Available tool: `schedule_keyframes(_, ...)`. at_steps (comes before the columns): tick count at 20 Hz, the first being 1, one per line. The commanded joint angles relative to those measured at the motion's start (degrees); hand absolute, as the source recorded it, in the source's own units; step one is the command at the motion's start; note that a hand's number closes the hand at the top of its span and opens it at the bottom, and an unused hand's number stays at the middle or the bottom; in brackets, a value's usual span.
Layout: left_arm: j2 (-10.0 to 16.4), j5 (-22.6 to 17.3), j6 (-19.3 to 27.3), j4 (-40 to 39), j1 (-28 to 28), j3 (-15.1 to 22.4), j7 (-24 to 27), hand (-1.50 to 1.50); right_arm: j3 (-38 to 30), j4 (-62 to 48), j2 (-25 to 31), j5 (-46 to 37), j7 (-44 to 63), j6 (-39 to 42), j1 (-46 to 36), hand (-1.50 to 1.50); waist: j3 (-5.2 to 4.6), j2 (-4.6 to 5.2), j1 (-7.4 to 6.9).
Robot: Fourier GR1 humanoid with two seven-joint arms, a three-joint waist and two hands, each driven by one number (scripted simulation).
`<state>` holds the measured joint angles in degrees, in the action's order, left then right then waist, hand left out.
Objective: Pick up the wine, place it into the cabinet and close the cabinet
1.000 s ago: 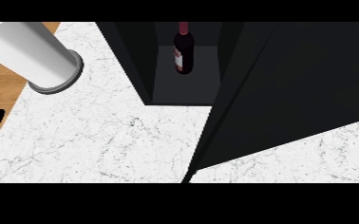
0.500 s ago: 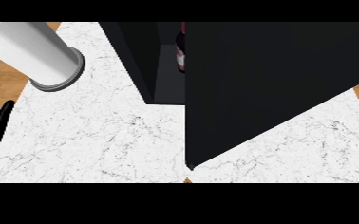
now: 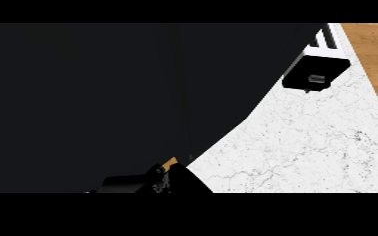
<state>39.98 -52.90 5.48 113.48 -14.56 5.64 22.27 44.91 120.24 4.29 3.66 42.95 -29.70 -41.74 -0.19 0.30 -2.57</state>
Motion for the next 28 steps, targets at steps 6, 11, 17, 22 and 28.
schedule_keyframes(6, -2.9, 3.2, 1.6, 1.5, -0.2, 1.5, -0.2, -1.5, -9.5, -29.1, -4.2, 8.4, -7.9, -2.3, -24.7, 1.5, 0.07, -0.05, -0.39)
schedule_keyframes(11, -4.5, 4.1, 0.0, -4.0, 1.8, 0.3, 0.7, -1.5, -16.8, -40.1, -3.7, 5.4, -13.6, 6.3, -28.0, 1.5, 0.11, 0.08, 1.26)
schedule_keyframes(17, -3.8, 2.9, -1.6, -3.0, 1.9, -3.4, -2.2, -1.5, -22.2, -51.4, -4.3, 8.2, -19.6, 10.5, -29.4, 1.5, 0.14, -0.05, 1.2)
schedule_keyframes(22, -4.9, 4.8, -0.3, -1.2, 1.6, -2.0, -3.4, -1.5, -26.5, -58.9, -1.7, 9.2, -26.6, 15.9, -28.9, 1.5, 0.17, 0.08, 1.09)
schedule_keyframes(28, -5.2, 4.4, 1.5, -0.1, 4.1, -3.0, -5.5, -1.5, -27.6, -64.0, -2.1, 7.2, -31.4, 15.5, -28.7, 1.5, 0.15, 0.36, 0.74)
